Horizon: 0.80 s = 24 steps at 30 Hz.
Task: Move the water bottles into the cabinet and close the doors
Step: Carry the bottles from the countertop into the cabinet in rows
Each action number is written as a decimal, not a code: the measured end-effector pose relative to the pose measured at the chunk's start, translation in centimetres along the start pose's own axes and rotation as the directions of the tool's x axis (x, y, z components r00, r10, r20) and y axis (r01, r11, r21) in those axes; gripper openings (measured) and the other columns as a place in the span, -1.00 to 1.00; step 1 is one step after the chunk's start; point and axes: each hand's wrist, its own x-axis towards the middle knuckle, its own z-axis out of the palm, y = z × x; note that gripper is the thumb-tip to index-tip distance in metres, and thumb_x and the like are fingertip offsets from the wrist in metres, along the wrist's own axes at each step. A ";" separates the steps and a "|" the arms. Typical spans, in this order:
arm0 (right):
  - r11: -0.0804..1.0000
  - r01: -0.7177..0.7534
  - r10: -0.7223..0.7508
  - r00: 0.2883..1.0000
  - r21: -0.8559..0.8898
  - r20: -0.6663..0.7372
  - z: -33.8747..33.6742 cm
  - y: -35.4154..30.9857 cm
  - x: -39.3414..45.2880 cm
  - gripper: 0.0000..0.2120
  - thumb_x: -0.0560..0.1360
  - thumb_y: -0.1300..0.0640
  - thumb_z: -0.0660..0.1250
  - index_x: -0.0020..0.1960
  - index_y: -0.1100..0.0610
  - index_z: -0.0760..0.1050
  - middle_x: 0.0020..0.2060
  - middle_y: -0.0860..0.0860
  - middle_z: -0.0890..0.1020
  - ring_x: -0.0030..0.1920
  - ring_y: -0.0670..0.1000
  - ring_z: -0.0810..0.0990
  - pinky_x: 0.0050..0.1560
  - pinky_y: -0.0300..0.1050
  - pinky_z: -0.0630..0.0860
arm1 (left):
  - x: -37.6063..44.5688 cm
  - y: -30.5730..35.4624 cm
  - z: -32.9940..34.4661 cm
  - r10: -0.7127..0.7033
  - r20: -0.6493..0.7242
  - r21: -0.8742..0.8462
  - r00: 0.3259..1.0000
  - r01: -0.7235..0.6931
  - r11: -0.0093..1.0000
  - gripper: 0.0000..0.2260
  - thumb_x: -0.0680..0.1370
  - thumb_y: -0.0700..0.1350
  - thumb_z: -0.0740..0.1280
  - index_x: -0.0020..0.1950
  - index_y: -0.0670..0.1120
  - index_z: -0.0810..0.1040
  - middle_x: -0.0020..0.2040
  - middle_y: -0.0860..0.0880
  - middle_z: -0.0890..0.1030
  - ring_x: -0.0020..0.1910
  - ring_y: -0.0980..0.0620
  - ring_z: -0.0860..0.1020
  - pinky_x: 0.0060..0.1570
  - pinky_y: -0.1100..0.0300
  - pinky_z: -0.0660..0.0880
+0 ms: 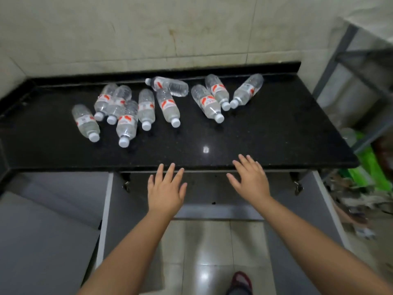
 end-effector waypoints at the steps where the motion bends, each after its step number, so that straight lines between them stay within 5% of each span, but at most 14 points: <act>1: 1.000 -0.010 0.010 1.000 -0.020 -0.024 -0.9 0.8 1.4 -0.54 0.35 -0.07 0.16 -0.09 0.22 0.68 -0.04 0.20 0.73 -0.02 0.23 0.70 -0.12 0.21 0.62 | 1.1 0.4 -0.7 0.014 -0.016 0.005 1.000 -0.014 1.000 -0.58 0.62 0.07 0.07 0.48 0.04 0.23 0.55 -0.01 0.17 0.56 -0.10 0.02 0.49 -0.09 0.05; 9: 0.996 -0.044 0.040 0.998 -0.082 -0.054 -2.5 8.7 15.1 -0.59 0.17 0.12 0.62 -0.05 0.28 0.66 -0.03 0.24 0.71 0.04 0.31 0.66 -0.02 0.33 0.55 | 14.0 6.2 -1.5 0.107 0.025 0.082 0.994 -0.108 0.991 -0.55 0.62 0.01 0.08 0.52 0.06 0.10 0.57 0.04 0.02 0.56 -0.06 -0.08 0.51 -0.02 0.03; 13: 0.981 0.070 -0.071 0.997 -0.180 0.000 -0.9 10.5 21.9 -0.49 -0.09 0.06 0.69 -0.18 0.17 0.69 -0.17 0.10 0.75 -0.12 0.19 0.73 -0.21 0.14 0.64 | 20.8 9.6 -0.1 0.160 0.074 0.081 0.984 -0.166 0.983 -0.53 0.62 -0.05 0.11 0.52 0.06 0.08 0.57 0.05 0.01 0.56 -0.05 -0.09 0.51 -0.01 0.02; 15: 0.966 0.148 -0.149 0.989 -0.212 0.012 0.5 11.4 25.2 -0.45 -0.14 0.04 0.68 -0.18 0.14 0.69 -0.17 0.06 0.75 -0.14 0.13 0.73 -0.25 0.01 0.65 | 23.6 10.3 0.5 0.229 0.077 0.105 0.970 -0.236 0.966 -0.53 0.56 -0.07 0.25 0.47 0.03 0.24 0.54 -0.01 0.17 0.53 -0.07 0.07 0.45 0.01 0.18; 17: 0.943 0.214 -0.205 0.977 -0.254 0.060 0.9 11.2 27.9 -0.41 -0.15 0.04 0.67 -0.13 0.10 0.68 -0.11 0.02 0.75 -0.12 0.07 0.72 -0.24 -0.10 0.62 | 26.2 10.5 1.5 0.370 0.010 0.148 0.929 -0.368 0.918 -0.49 0.22 -0.03 0.57 0.16 0.01 0.60 0.21 -0.08 0.61 0.22 -0.07 0.49 0.05 0.16 0.56; 18: 0.925 0.267 -0.246 0.963 -0.269 0.108 1.1 11.0 29.0 -0.41 -0.06 0.05 0.66 -0.04 0.10 0.67 -0.03 0.02 0.73 -0.04 0.06 0.70 -0.17 -0.11 0.61 | 27.0 10.4 2.0 0.391 0.056 0.217 0.919 -0.394 0.893 -0.48 0.01 0.00 0.64 -0.05 0.03 0.68 -0.03 -0.04 0.71 -0.03 -0.01 0.62 -0.21 0.25 0.59; 21: 0.873 0.433 -0.379 0.892 -0.225 0.244 2.0 10.9 31.9 -0.52 0.43 0.21 0.34 0.34 0.12 0.39 0.29 0.04 0.51 0.32 0.09 0.42 0.21 -0.02 0.35 | 28.6 10.6 3.1 0.399 0.105 0.268 0.911 -0.412 0.871 -0.53 -0.19 0.04 0.63 -0.33 0.06 0.67 -0.29 0.02 0.69 -0.37 0.07 0.63 -0.49 0.34 0.48; 24: 0.795 0.533 -0.500 0.846 -0.290 0.184 2.6 10.8 32.9 -0.68 0.21 0.23 0.44 -0.03 0.14 0.60 -0.13 0.02 0.69 -0.07 0.08 0.62 -0.09 -0.14 0.23 | 29.3 11.2 2.9 0.411 0.115 0.295 0.904 -0.426 0.855 -0.62 -0.17 0.00 0.62 -0.45 0.03 0.60 -0.37 0.05 0.64 -0.43 0.07 0.60 -0.56 0.36 0.42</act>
